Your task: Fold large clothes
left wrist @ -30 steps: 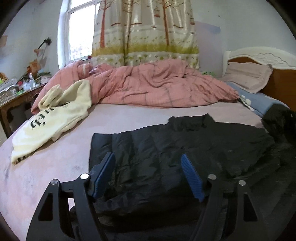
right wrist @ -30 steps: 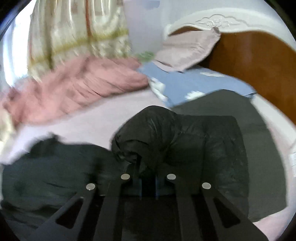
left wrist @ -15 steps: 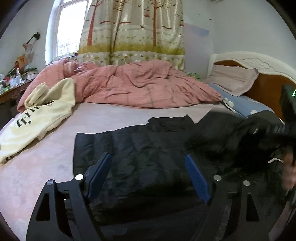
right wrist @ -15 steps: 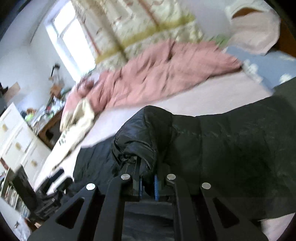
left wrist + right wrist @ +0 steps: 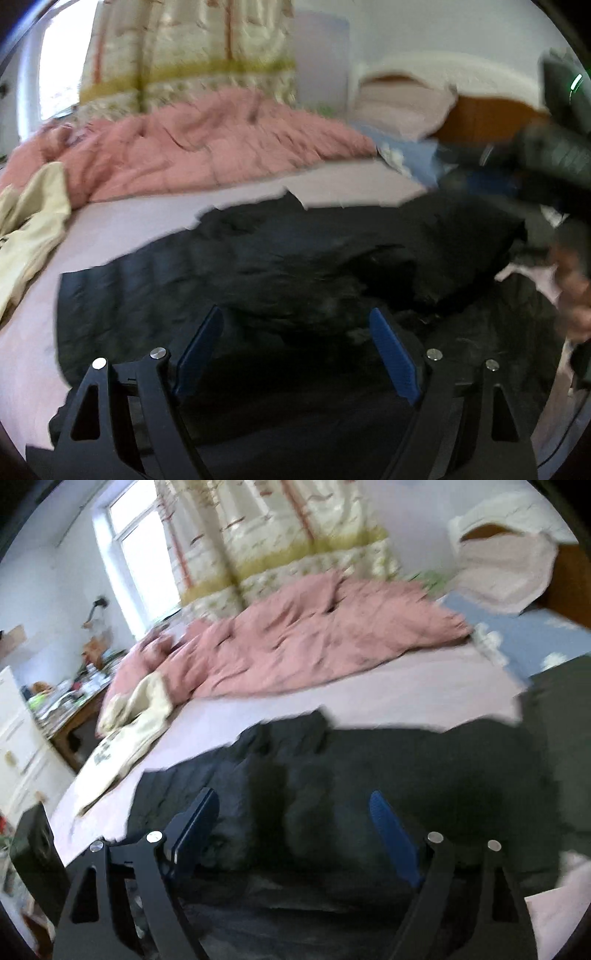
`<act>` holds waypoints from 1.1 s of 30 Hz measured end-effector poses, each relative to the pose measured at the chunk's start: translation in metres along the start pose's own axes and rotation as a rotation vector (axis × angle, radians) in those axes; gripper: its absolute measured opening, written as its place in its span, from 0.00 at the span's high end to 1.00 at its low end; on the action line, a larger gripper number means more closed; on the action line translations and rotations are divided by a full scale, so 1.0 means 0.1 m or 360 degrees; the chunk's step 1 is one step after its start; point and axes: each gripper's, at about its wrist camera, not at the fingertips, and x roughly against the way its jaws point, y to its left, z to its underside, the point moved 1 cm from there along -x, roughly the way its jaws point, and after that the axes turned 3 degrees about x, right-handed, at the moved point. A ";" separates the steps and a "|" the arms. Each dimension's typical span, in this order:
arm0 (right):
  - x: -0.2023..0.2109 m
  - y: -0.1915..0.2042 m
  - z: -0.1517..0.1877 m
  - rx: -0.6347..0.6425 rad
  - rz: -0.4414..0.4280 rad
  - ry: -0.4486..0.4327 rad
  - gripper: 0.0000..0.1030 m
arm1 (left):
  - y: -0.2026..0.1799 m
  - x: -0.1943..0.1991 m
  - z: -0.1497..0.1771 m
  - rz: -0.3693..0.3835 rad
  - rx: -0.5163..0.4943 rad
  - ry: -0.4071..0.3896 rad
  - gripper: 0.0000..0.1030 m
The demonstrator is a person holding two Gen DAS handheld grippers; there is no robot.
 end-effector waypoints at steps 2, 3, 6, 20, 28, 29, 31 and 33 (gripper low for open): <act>0.16 -0.06 -0.08 0.0050 0.0114 -0.0072 0.17 | -0.11 -0.21 -0.03 -0.0037 -0.0082 0.0144 0.22; 0.23 -0.10 -0.10 0.0066 0.0174 -0.0097 0.17 | -0.14 -0.26 -0.05 -0.0090 -0.0111 0.0143 0.22; 0.33 -0.21 -0.09 0.0129 0.0272 -0.0082 0.17 | -0.13 -0.44 -0.15 -0.0206 -0.0076 0.0155 0.27; 0.37 -0.77 -0.03 0.0140 0.0415 0.0063 0.17 | 1.17 0.42 -0.33 -0.0767 0.0347 -0.0125 0.93; -0.73 -0.68 0.46 0.0143 0.0136 0.0582 0.31 | 1.70 0.34 0.00 -0.0875 0.0374 0.0055 0.92; -0.81 -0.68 0.50 0.0181 0.0239 0.0602 0.32 | 1.71 0.27 0.06 -0.0856 0.0362 0.0097 0.89; -0.83 -0.71 0.50 0.0221 0.0350 0.0592 0.36 | 1.71 0.17 0.17 -0.0857 0.0329 0.0148 0.83; -0.80 -0.78 0.48 0.0259 0.0519 0.0550 0.39 | 1.67 0.11 0.22 -0.0876 0.0280 0.0164 0.81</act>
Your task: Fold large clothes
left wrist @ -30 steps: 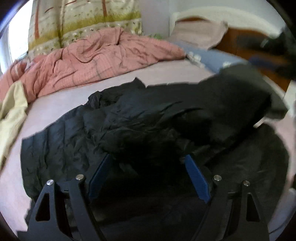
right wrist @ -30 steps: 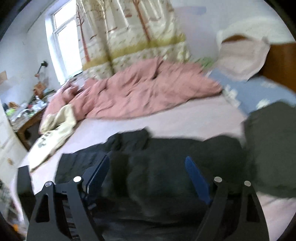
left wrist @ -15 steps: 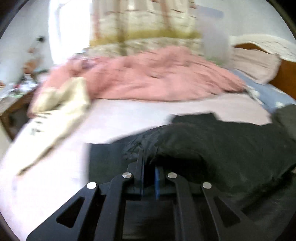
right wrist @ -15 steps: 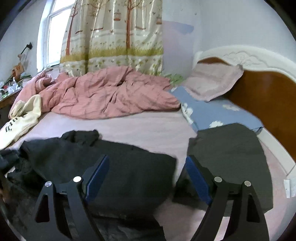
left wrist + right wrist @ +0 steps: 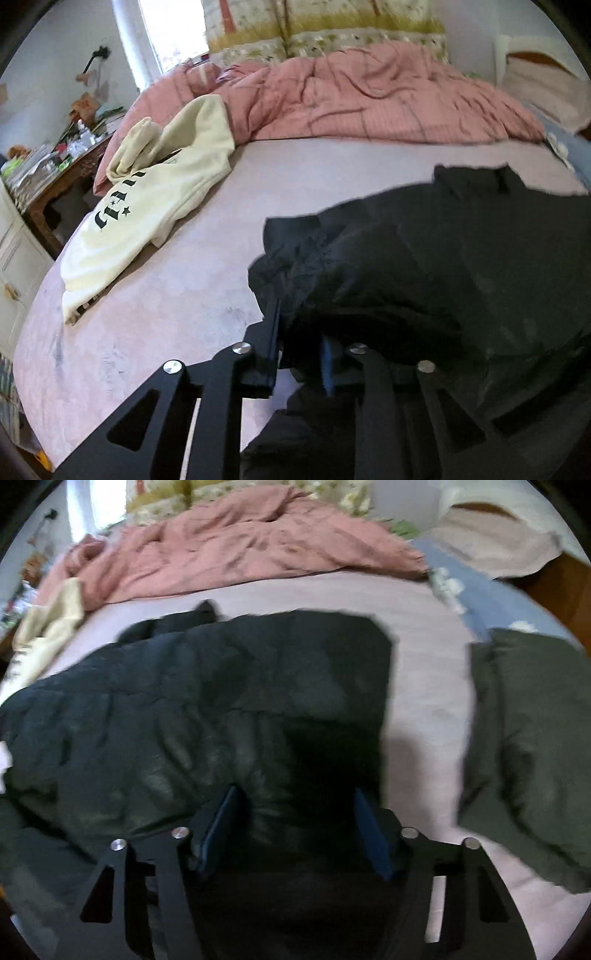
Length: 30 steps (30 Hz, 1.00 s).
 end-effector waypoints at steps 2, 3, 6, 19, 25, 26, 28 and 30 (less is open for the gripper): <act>0.04 -0.11 0.00 -0.0007 0.0095 -0.0047 0.39 | -0.07 0.07 0.05 -0.0023 -0.0051 -0.0034 0.81; 0.07 -0.16 0.01 -0.0021 0.0085 -0.0065 0.39 | -0.08 0.10 0.06 -0.0006 -0.0051 -0.0046 0.80; 0.32 -0.28 0.00 -0.0050 0.0021 -0.0194 0.39 | -0.01 0.34 0.08 0.0049 0.0014 -0.0123 0.67; 1.95 0.18 1.03 0.0058 -0.0283 -0.0973 0.15 | -0.13 1.79 0.87 0.0311 0.0061 -0.0556 0.05; 2.11 0.20 1.65 -0.0041 -0.0251 -0.1031 0.05 | -0.33 2.42 1.18 0.0414 0.0144 -0.0833 0.00; 2.13 0.18 1.75 -0.0066 -0.0265 -0.1036 0.00 | -0.36 2.48 1.24 0.0432 0.0144 -0.0867 0.00; 2.16 0.15 1.92 -0.0075 -0.0280 -0.1054 0.00 | -0.43 2.56 1.36 0.0484 0.0128 -0.0880 0.00; 2.16 0.18 2.06 -0.0050 -0.0253 -0.1045 0.00 | -0.53 2.55 1.47 0.0502 0.0077 -0.0828 0.00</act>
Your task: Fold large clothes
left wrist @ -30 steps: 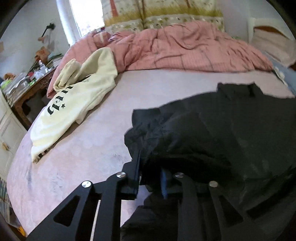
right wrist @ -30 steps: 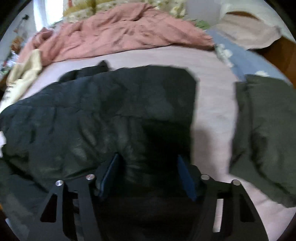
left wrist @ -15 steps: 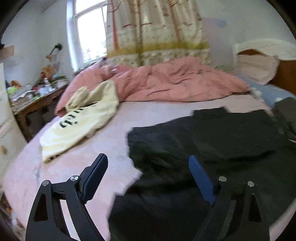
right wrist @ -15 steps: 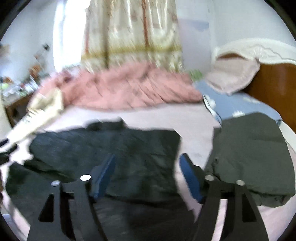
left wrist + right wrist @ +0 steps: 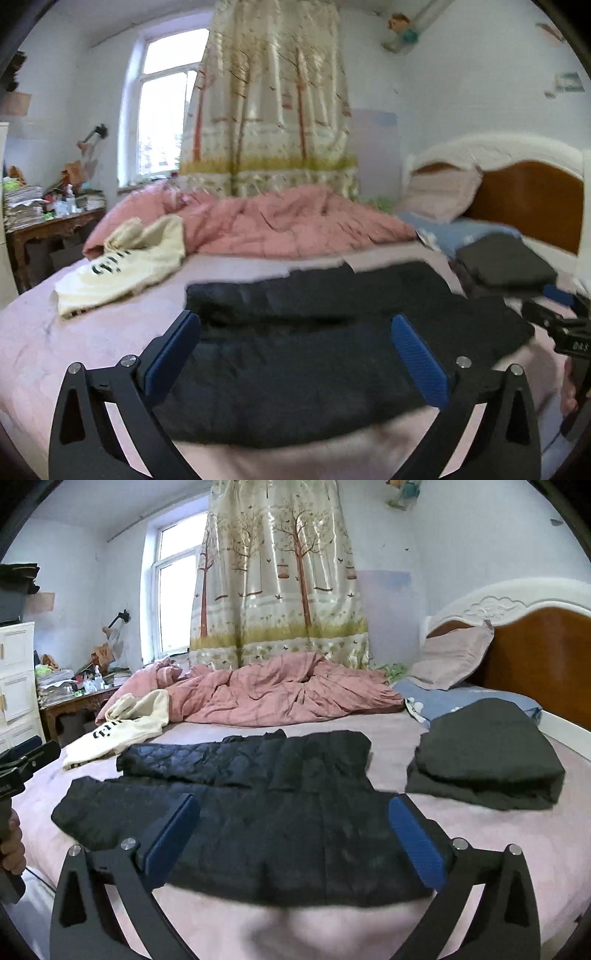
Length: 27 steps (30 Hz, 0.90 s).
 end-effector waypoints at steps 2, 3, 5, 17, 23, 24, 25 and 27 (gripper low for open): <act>-0.04 0.09 0.10 0.0117 0.0039 0.0096 0.00 | -0.11 -0.03 0.15 -0.0006 -0.0109 0.0071 0.00; -0.08 0.14 0.13 0.0176 0.0076 0.0149 0.00 | -0.16 -0.04 0.21 -0.0009 -0.0156 0.0095 0.00; -0.18 0.30 0.24 0.0346 0.0095 0.0241 0.00 | -0.21 -0.12 0.32 -0.0012 -0.0232 0.0157 0.00; -0.30 0.66 0.44 0.0595 0.0033 0.0337 0.00 | -0.30 -0.44 0.70 -0.0160 -0.0504 0.0402 0.00; -0.48 0.69 0.58 0.0660 0.0082 0.0504 0.00 | -0.18 -0.70 0.93 -0.0189 -0.0620 0.0625 0.00; -0.50 0.70 0.58 0.0665 0.0099 0.0527 0.00 | -0.15 -0.71 0.92 -0.0204 -0.0599 0.0622 0.00; -0.53 0.70 0.60 0.0671 0.0113 0.0542 0.00 | -0.11 -0.73 0.91 -0.0235 -0.0582 0.0620 0.00; -0.57 0.71 0.62 0.0685 0.0140 0.0565 0.00 | -0.03 -0.81 0.92 -0.0290 -0.0537 0.0650 0.00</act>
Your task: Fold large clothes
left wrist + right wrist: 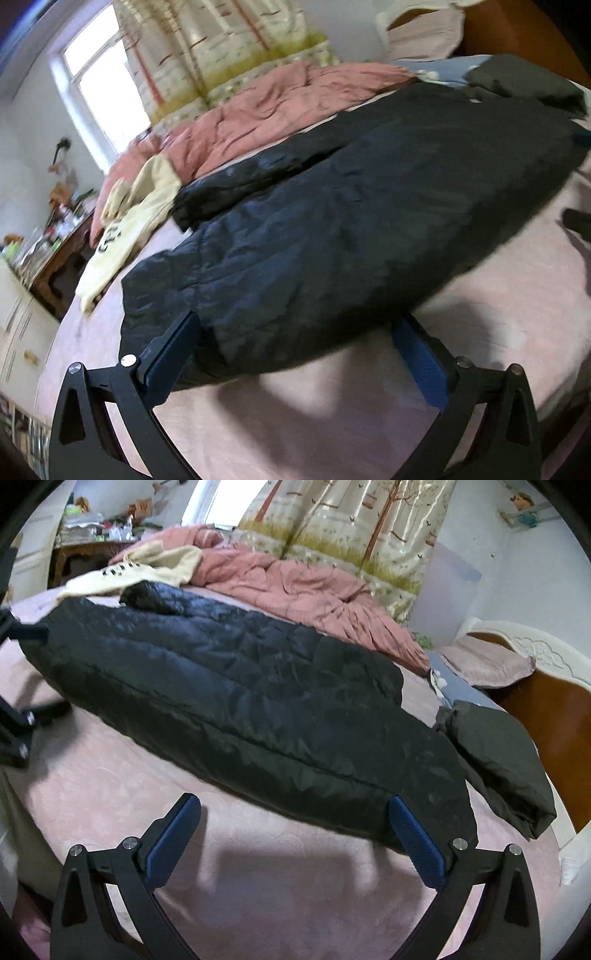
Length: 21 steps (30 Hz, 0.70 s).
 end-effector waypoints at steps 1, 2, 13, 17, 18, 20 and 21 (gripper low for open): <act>-0.03 0.01 0.00 0.0014 0.0019 0.0014 0.00 | 0.04 -0.04 0.00 -0.0006 0.0029 0.0019 0.00; -0.04 0.03 0.00 0.0032 0.0037 0.0022 0.00 | 0.08 -0.07 -0.01 -0.0010 0.0055 0.0028 0.00; -0.20 -0.23 -0.01 -0.0024 0.0310 0.0079 0.00 | 0.46 -0.18 0.00 -0.0140 0.0297 0.0076 0.06; -0.25 -0.57 0.05 -0.0246 0.0288 0.0147 0.00 | 0.72 -0.23 0.09 -0.0017 0.0511 0.0175 0.05; -0.28 -0.62 0.07 -0.0278 0.0266 0.0165 0.00 | 0.74 -0.23 0.10 -0.0043 0.0522 0.0183 0.05; -0.32 -0.66 0.09 -0.0312 0.0224 0.0195 0.00 | 0.73 -0.24 0.12 -0.0084 0.0518 0.0195 0.05; -0.33 -0.66 0.09 -0.0315 0.0220 0.0199 0.00 | 0.72 -0.25 0.12 -0.0102 0.0514 0.0204 0.05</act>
